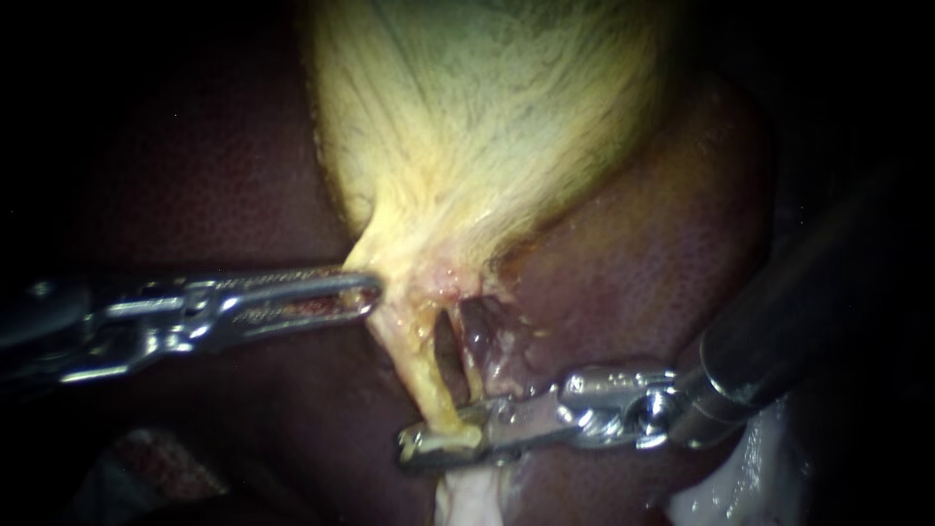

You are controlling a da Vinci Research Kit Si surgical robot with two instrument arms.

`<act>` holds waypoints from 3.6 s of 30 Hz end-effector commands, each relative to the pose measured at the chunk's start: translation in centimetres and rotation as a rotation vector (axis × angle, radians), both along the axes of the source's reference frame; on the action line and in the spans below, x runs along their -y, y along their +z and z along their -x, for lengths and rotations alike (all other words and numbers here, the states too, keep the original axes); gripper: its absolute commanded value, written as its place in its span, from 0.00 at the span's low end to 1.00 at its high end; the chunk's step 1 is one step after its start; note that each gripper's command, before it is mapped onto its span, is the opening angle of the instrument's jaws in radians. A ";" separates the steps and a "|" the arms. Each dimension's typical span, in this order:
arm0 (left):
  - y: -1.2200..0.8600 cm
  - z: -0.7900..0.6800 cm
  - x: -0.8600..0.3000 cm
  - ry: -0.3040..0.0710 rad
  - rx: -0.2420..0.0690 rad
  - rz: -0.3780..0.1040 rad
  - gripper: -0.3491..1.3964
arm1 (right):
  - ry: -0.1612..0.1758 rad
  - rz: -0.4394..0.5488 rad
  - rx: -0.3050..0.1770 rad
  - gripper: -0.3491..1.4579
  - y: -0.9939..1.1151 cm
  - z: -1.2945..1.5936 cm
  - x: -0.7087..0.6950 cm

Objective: Going back first clip left tube

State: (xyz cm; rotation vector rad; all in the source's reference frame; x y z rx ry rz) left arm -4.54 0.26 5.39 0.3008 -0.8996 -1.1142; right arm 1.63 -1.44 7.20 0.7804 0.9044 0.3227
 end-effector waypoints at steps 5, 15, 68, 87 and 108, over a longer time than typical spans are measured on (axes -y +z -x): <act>0.00 0.00 0.00 0.000 0.000 0.000 0.04 | 0.020 -0.046 0.027 0.00 -0.01 0.00 0.01; 0.00 0.00 0.00 0.000 0.000 0.000 0.04 | 0.046 -0.084 0.025 0.00 0.00 0.00 0.00; 0.00 -0.02 0.03 0.000 -0.001 0.001 0.05 | 0.089 0.160 -0.118 0.52 -0.21 0.09 -0.29; 0.01 0.00 0.04 0.001 0.001 0.001 0.05 | 0.104 0.165 -0.112 0.52 -0.37 0.35 -0.30; 0.03 -0.02 0.05 0.004 0.003 0.001 0.05 | 0.116 0.243 -0.115 0.52 -0.88 1.05 -0.72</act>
